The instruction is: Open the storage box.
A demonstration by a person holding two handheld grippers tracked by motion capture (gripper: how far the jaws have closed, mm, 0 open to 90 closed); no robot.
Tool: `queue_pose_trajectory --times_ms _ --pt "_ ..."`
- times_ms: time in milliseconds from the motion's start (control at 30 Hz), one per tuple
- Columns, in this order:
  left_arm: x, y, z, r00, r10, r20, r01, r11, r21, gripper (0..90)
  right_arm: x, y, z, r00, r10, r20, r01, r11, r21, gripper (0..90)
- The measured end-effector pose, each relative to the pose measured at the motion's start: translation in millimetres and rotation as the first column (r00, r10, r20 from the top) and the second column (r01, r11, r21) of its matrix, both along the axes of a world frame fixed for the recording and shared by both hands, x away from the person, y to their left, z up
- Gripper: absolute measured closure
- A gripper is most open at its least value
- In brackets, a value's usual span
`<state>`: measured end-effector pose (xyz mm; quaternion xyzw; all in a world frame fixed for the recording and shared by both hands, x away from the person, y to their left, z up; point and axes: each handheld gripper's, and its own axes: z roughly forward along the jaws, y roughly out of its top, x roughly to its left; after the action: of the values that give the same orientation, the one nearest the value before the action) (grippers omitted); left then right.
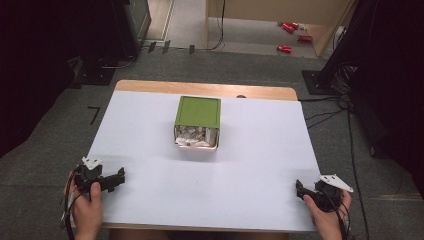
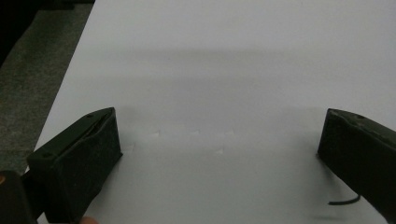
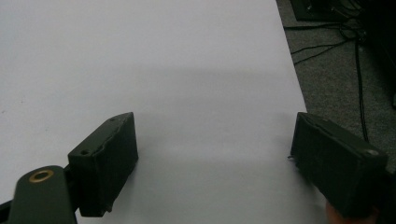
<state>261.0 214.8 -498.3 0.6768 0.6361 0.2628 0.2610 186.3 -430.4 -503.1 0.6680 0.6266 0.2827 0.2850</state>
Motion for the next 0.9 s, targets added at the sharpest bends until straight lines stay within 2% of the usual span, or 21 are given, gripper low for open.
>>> queue_pose_trajectory --times_ms 167,267,333,400,467,900 --pt "0.0 0.0 0.0 1.0 0.0 0.0 0.0 1.0 0.0 0.0 -0.5 -0.3 0.9 1.0 0.004 -0.002 -0.004 1.0 -0.005 15.5" --pt "0.0 0.0 -0.1 1.0 0.0 0.0 0.0 1.0 0.0 0.0 -1.9 -0.4 3.0 0.9995 -0.031 0.012 0.031 0.999 -0.026 19.0" --pt "-0.1 -0.1 -0.1 1.0 0.0 0.001 0.0 1.0 0.001 0.0 -2.3 -2.8 5.2 0.9988 -0.043 0.022 0.043 0.999 0.005 19.0" --pt "-0.1 -0.1 -0.1 1.0 0.0 0.001 0.0 1.0 0.001 0.0 -2.5 -4.7 8.5 0.998 -0.051 0.038 0.048 0.996 0.071 19.0" --pt "-0.1 -0.1 -0.1 1.0 0.0 0.002 0.0 1.0 0.001 0.0 -1.7 -4.5 11.8 0.9973 -0.056 0.047 0.051 0.994 0.092 19.1" --pt "-0.3 -0.2 -0.1 1.0 0.0 0.003 0.0 1.0 0.002 0.0 8.4 19.2 36.3 0.9961 -0.003 0.089 -0.001 0.999 0.049 19.1"
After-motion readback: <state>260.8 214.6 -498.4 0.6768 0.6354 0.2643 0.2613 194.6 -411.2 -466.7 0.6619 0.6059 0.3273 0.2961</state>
